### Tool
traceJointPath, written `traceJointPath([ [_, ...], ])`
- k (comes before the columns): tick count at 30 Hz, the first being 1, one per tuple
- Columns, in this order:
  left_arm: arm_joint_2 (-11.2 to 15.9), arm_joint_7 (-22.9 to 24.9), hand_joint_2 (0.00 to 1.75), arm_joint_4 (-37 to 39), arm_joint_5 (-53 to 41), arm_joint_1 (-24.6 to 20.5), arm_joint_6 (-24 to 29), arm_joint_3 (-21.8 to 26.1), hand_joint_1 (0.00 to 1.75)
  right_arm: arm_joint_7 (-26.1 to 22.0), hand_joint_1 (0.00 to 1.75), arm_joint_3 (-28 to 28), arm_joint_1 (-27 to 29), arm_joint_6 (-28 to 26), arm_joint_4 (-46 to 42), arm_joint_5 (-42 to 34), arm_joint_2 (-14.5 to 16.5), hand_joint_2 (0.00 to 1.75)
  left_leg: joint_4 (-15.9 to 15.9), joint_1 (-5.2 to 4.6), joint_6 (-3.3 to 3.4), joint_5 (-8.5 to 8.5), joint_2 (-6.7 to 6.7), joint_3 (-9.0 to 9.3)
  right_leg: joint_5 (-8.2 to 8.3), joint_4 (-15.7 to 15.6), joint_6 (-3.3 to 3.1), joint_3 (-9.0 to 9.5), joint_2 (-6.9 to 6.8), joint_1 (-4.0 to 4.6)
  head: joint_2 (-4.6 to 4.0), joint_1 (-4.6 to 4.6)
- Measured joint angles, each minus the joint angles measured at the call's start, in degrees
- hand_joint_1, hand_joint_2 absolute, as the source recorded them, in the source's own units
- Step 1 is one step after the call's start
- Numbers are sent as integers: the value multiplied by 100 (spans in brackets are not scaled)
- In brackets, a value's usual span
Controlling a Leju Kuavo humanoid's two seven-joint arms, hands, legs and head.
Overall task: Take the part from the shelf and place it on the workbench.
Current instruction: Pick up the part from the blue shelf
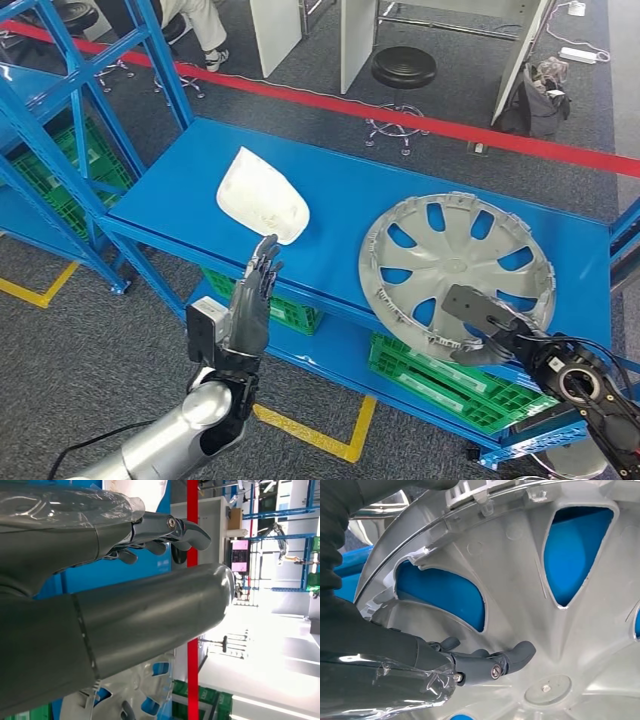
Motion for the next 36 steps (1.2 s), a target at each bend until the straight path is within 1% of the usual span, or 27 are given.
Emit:
traceJointPath([
  [9,0,-4,0,0,8,0,-3,0,0,-22,0,139,-130,44,179,22,16,175,0,0,0,0,0,5,1,-1,1,5,0,0,0,0],
  [13,0,-38,0,0,32,-1,-17,0,0,-50,0,220,-202,133,275,143,42,175,0,0,0,0,0,8,1,-1,1,7,1,0,0,0],
  [20,0,-86,0,0,115,-42,-17,0,0,-261,0,513,-344,397,397,836,83,175,-1,0,0,0,4,22,2,-2,0,18,6,1,0,1],
  [26,0,-105,0,0,174,-96,-9,0,0,-328,0,817,-468,411,404,1878,112,175,-1,0,-1,-1,11,35,3,-2,-1,27,14,2,0,1],
  [36,0,-110,0,1,197,-113,-7,0,0,-350,0,1055,-559,410,401,2170,142,175,-2,1,-1,-1,13,43,3,-2,-2,35,15,3,0,1],
])
